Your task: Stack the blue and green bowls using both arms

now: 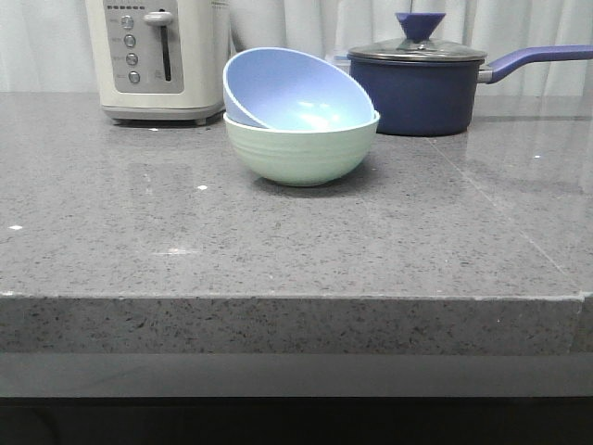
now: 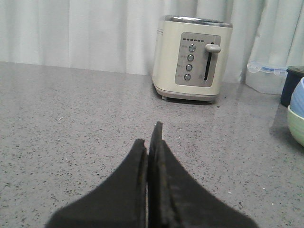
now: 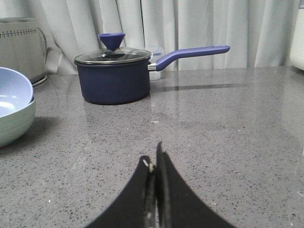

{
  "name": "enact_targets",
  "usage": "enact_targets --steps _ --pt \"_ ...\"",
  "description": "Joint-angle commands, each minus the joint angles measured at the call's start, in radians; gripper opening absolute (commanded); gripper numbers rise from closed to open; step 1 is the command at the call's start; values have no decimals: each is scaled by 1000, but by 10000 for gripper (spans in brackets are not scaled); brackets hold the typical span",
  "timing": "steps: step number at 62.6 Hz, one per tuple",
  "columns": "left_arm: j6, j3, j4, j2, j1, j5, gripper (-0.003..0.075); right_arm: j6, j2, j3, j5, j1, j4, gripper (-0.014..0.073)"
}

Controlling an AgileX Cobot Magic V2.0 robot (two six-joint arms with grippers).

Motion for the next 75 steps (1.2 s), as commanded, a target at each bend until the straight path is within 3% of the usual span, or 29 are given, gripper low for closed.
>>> enact_targets --steps 1,75 --pt "1 5 -6 -18 -5 -81 -20 5 -21 -15 -74 -6 -11 -53" --pt "1 5 -6 -18 -5 -81 -20 5 -20 -15 -120 -6 -66 -53"
